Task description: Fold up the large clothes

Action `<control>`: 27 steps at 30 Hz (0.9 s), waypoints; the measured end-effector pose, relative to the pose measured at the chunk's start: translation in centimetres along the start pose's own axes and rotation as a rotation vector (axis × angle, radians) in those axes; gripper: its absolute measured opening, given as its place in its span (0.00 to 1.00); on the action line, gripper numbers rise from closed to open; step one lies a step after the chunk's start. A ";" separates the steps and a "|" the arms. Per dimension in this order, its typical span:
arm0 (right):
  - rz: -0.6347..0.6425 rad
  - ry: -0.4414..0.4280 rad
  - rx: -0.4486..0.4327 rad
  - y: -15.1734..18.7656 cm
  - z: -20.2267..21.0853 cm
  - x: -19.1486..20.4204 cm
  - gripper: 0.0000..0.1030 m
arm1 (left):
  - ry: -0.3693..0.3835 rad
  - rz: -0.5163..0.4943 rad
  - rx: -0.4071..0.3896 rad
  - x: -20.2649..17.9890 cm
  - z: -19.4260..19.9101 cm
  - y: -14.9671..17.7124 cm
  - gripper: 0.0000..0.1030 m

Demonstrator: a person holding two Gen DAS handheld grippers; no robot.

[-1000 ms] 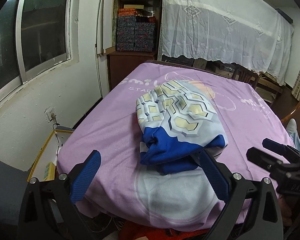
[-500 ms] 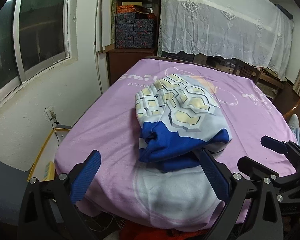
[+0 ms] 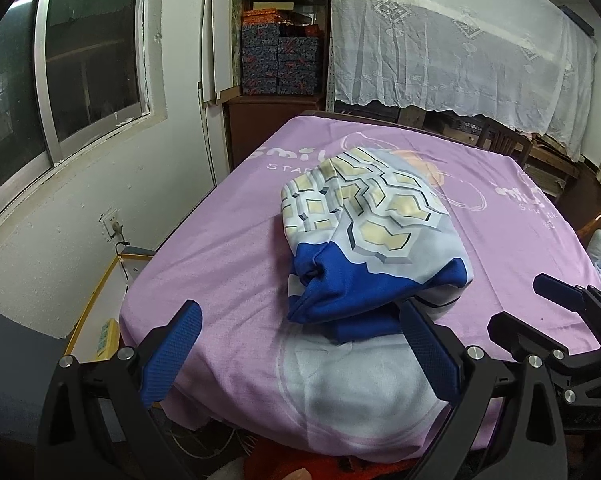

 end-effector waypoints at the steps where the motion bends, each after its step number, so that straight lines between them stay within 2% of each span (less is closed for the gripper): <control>1: -0.002 -0.001 0.000 0.0 0.0 0.0 0.95 | 0.001 0.000 0.001 0.0 0.0 0.0 0.96; 27: -0.013 -0.011 -0.004 0.0 0.2 0.1 0.95 | 0.001 -0.016 0.015 -0.4 -0.2 0.3 0.96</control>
Point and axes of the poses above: each gripper's, at about its wrist camera, not at the fingertips, and z roughly against the way its jaws point, x to its left, y to its underside, the point moved 10 cm from there along -z, roughly the way its jaws point, and after that the axes turned 2 degrees about x, right-handed, at the moved point
